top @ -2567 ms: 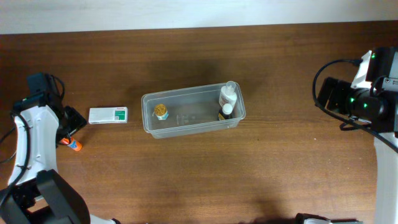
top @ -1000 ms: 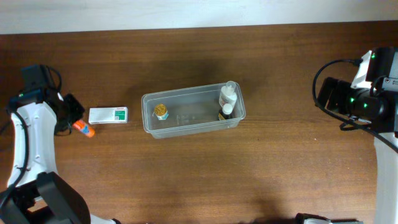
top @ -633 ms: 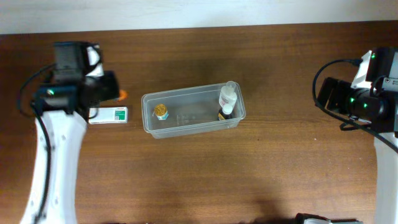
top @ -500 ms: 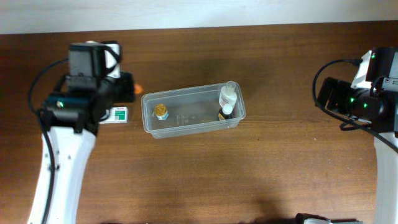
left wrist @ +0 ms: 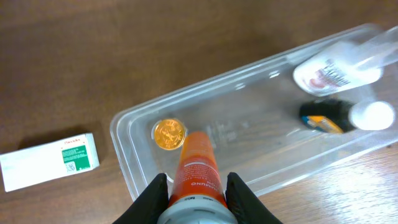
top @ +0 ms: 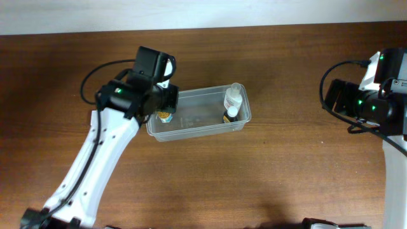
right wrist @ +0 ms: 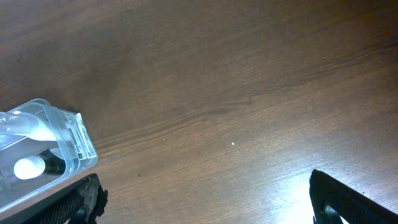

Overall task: Pack container
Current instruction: 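Carry the orange tube right and lower it into the container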

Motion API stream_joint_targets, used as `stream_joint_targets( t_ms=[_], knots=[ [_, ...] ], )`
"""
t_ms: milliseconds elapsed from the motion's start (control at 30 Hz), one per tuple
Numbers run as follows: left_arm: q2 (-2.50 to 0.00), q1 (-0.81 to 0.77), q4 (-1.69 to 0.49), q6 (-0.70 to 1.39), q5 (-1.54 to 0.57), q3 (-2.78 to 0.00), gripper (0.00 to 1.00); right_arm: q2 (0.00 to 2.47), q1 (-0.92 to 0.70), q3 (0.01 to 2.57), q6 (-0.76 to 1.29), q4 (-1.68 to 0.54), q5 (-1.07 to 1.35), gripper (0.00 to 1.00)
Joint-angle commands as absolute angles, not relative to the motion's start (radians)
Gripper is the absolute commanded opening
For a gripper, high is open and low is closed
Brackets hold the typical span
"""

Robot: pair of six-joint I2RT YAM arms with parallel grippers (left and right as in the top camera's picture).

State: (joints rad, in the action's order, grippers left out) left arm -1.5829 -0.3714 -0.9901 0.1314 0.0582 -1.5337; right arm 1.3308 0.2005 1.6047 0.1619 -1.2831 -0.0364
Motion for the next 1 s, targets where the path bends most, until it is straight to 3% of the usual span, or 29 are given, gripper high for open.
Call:
stream_joint_targets(
  t_ms=[0, 600, 967],
  knots=[
    [-1.631, -0.373, -1.016, 0.145, 0.076, -1.544, 0.13, 1.332, 0.207, 1.621, 0.174, -1.283, -0.035, 0.98],
    [-1.775, -0.373, -1.089, 0.144, 0.122, -1.532, 0.13, 1.332, 0.207, 1.621, 0.174, -1.283, -0.035, 0.98],
    [-1.786, -0.373, -0.920, 0.145, 0.163, -1.375, 0.13, 1.332, 0.207, 1.621, 0.174, -1.283, -0.035, 0.98]
  ],
)
